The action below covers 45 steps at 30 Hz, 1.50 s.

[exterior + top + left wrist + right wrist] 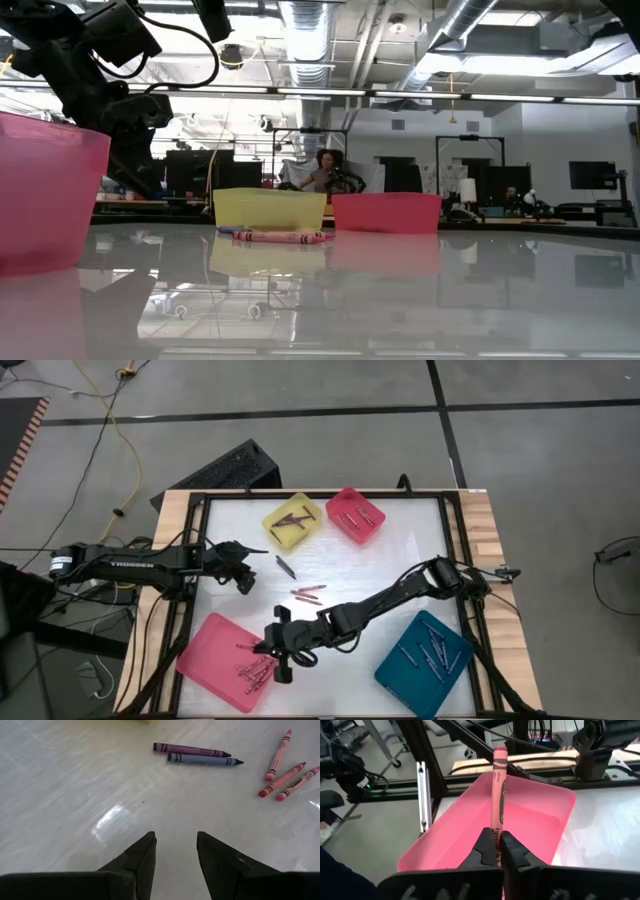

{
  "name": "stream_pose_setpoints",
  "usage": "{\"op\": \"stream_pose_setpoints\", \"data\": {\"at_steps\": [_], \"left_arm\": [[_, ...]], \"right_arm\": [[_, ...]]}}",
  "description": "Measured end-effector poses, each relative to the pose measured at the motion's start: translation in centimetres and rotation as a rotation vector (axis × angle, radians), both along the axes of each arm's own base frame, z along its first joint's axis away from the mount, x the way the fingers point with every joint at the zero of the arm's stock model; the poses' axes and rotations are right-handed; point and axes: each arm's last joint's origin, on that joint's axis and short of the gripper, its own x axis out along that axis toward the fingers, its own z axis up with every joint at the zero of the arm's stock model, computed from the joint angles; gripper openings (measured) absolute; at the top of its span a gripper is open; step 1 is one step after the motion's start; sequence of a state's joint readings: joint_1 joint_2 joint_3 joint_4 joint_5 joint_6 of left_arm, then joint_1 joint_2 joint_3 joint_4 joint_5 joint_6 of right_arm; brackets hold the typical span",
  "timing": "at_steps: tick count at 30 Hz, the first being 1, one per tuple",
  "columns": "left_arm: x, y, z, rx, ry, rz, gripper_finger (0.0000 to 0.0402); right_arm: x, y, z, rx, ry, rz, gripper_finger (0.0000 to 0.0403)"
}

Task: Sort crayons
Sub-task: Put the red crayon into the pink bin

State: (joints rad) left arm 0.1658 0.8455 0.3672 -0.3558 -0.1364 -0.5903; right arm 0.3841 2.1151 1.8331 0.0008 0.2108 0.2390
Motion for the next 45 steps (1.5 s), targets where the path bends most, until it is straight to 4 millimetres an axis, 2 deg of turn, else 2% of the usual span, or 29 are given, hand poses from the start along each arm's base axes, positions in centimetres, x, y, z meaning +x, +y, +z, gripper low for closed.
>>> {"op": "stream_pose_setpoints", "data": {"at_steps": [13,14,17,19,23,45], "left_arm": [[0.0,0.0,0.0,0.006,0.007,-0.004,0.0133],[0.0,0.0,0.0,0.006,0.007,-0.004,0.0133],[0.0,0.0,0.0,0.008,0.007,-0.006,0.0133],[0.0,0.0,0.0,0.008,0.008,-0.005,0.0133],[-0.1,0.0,-0.1,0.009,0.012,-0.002,0.0133],[-0.1,0.0,-0.1,0.01,0.016,0.001,0.0133]], "right_arm": [[0.1,-0.3,-0.7,0.008,-0.001,0.0,0.0002],[0.5,-0.1,-1.4,0.012,0.001,0.005,0.0002],[0.8,-0.1,-2.0,0.019,0.001,0.026,0.0002],[1.4,0.1,-3.8,0.037,0.041,0.024,0.0002],[1.8,0.1,-5.0,0.041,0.07,0.023,0.0002],[1.4,0.1,-6.0,0.003,0.173,0.024,0.0058]]}}
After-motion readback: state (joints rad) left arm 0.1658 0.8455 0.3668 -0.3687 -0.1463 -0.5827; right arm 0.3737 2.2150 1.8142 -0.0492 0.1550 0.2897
